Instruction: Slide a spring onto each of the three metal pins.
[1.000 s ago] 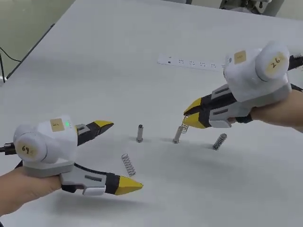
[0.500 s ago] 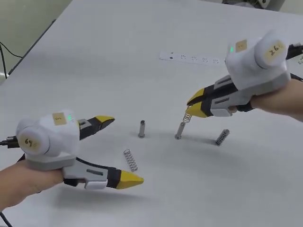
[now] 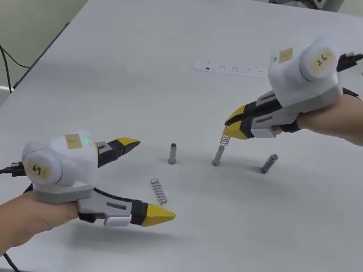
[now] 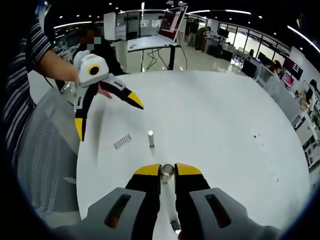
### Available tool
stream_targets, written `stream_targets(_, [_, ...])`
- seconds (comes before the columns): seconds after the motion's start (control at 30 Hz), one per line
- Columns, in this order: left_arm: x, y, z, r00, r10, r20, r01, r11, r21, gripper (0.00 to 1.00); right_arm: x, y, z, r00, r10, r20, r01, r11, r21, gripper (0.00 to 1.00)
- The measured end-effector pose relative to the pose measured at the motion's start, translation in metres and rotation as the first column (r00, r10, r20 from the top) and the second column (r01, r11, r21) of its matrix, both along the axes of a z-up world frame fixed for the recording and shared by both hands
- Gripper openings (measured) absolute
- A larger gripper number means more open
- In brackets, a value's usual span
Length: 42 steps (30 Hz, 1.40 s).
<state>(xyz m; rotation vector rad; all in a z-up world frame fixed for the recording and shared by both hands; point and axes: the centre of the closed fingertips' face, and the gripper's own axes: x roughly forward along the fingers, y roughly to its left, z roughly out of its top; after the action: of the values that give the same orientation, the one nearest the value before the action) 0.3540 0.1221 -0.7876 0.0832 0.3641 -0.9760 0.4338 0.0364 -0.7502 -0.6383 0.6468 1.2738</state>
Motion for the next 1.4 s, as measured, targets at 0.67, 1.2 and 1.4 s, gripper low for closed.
stream_targets(0.67, [0.001, -0.001, 0.002, 1.000, -0.002, -0.003, 0.002, 1.000, 0.002, 0.98, 0.003, -0.003, -0.009, 1.000, -0.028, -0.002, 0.028, 1.000, 0.007, 0.07])
stream_targets(1.2, [0.002, 0.001, 0.001, 1.000, 0.001, -0.011, -0.001, 1.000, 0.001, 0.98, 0.005, -0.001, -0.014, 0.999, -0.035, -0.011, 0.035, 0.999, 0.010, 0.07])
stream_targets(1.4, [0.003, 0.000, 0.002, 1.000, 0.002, -0.010, -0.002, 1.000, -0.003, 0.98, 0.005, -0.001, -0.017, 0.999, -0.036, -0.011, 0.037, 0.999, 0.008, 0.07])
